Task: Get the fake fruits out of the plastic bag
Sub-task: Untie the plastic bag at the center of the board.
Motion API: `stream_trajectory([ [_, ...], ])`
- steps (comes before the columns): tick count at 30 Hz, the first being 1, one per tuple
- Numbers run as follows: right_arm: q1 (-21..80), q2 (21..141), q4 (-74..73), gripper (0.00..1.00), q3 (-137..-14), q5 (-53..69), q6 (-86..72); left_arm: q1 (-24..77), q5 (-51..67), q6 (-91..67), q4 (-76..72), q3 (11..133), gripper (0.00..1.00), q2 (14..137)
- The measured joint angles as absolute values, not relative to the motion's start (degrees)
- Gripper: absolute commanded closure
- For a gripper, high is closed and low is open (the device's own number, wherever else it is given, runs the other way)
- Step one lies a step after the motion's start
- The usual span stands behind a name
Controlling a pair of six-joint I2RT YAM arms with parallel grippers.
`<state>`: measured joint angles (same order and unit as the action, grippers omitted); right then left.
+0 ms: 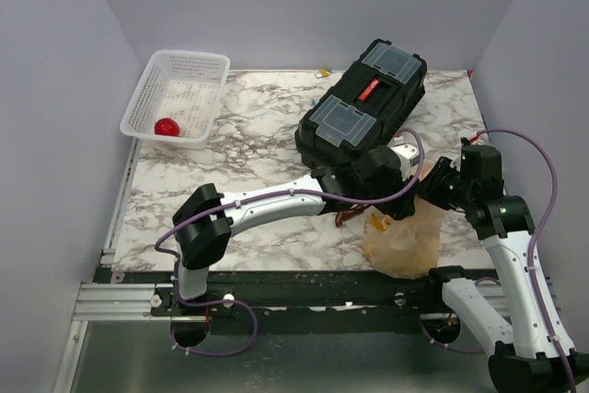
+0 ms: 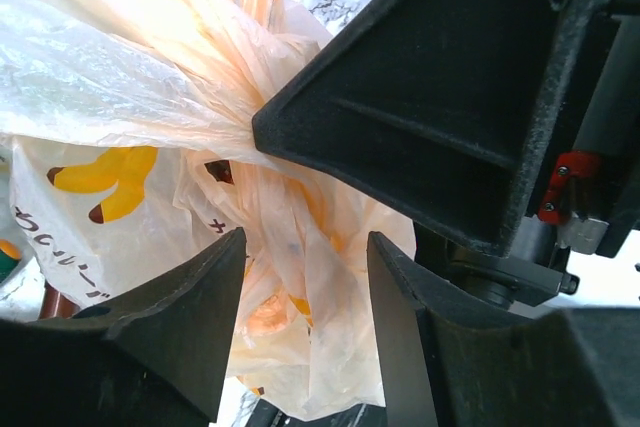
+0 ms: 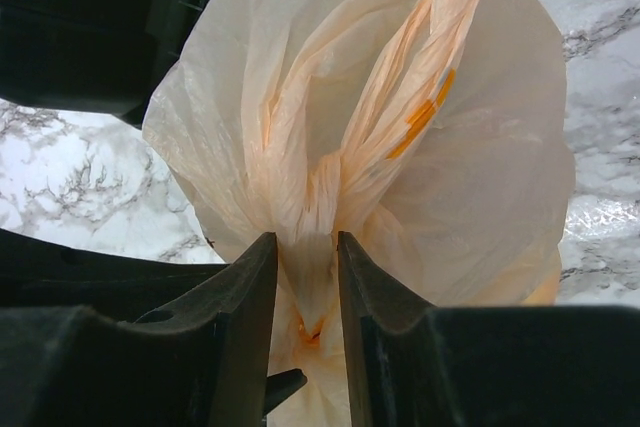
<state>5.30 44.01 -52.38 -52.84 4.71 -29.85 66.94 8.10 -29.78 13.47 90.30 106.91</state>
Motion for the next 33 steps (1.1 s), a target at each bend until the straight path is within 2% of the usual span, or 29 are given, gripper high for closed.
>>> stream_trajectory([
  [3, 5.30, 44.91, -52.29, 0.69, -52.84, 4.75, -29.78, 67.00, 7.49, -29.52, 13.50, 90.30, 0.58, 107.07],
  [11, 5.30, 46.41, -52.03, 0.69, -52.31, 5.06, -29.47, 67.24, 7.22, -28.53, 14.02, 90.91, 0.63, 107.92],
  [14, 5.30, 46.41, -51.96, 0.75, -52.31, 5.19, -29.45, 67.24, 7.16, -28.16, 15.14, 92.90, 0.76, 109.06],
  [16, 5.30, 46.44, -51.92, 0.76, -52.31, 5.23, -29.34, 67.24, 7.09, -27.70, 15.94, 94.02, 0.93, 109.82],
  [19, 5.30, 46.46, -51.92, 0.82, -52.31, 5.26, -29.28, 67.26, 6.85, -27.05, 16.56, 95.00, 1.00, 110.72],
  [23, 5.30, 46.44, -51.92, 0.90, -52.31, 5.23, -29.28, 67.26, 5.96, -26.22, 17.39, 95.13, 1.00, 110.91],
  [25, 5.30, 46.44, -51.94, 0.99, -52.31, 5.21, -29.28, 67.37, 5.72, -25.91, 17.50, 95.09, 1.00, 110.80],
  [29, 5.30, 46.46, -51.92, 0.99, -52.31, 5.26, -29.28, 68.16, 5.39, -25.04, 16.62, 91.55, 1.00, 107.57],
  [33, 5.30, 46.39, -51.86, 0.99, -52.31, 5.23, -29.47, 69.65, 4.84, -24.64, 11.53, 81.34, 1.00, 99.02],
])
